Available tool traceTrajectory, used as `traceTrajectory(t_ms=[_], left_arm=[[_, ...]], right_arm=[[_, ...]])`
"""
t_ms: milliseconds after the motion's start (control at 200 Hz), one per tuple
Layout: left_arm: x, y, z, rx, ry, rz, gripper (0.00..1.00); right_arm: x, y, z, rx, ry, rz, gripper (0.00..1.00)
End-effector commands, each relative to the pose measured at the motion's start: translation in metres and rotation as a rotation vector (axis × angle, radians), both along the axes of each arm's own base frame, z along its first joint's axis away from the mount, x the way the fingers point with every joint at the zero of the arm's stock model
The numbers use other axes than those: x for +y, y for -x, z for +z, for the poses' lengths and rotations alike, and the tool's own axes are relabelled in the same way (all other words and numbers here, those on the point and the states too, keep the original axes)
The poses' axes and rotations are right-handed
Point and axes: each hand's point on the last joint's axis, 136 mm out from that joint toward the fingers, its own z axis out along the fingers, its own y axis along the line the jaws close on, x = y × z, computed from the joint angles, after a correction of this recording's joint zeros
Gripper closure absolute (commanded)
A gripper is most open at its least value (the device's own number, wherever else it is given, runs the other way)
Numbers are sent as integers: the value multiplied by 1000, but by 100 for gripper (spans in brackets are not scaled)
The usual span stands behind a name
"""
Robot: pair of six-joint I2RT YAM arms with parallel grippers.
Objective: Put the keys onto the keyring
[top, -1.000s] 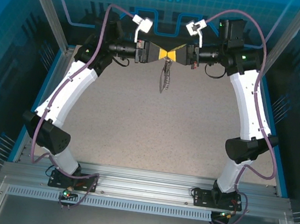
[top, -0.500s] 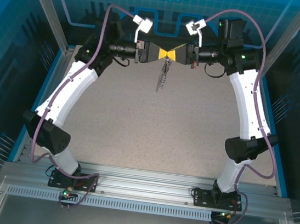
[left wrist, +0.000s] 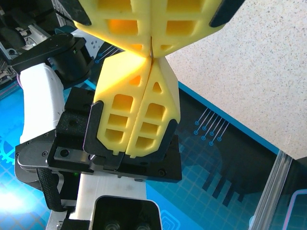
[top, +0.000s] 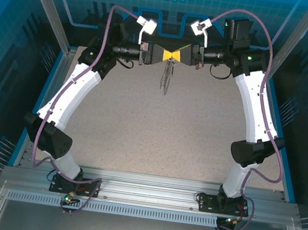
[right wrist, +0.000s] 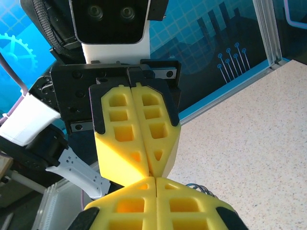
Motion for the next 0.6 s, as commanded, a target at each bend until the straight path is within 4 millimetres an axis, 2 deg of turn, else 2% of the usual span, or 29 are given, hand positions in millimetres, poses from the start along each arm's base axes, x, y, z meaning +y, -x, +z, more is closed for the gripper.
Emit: traceTrajectory(t_ms=[0,60,240,410,595], left_arm=[[-5,10,10,-30,20,-3,100],[-3,5,13,-44,28,29,100],[0,-1,25,-69,62,78,100],[3,-4,32,-82,76,117,100],[5,-6,38,-87,88,145,100]], right_arm=[[-1,-6,13,-30,-35,-18,82],[-8,-8,17,-33,-47,-44,73],[-31,-9,26,-52,-82,-136,68],[-43,-5,15,-45,-77,-231,63],[-44,4,4,-36,-89,-282,59]])
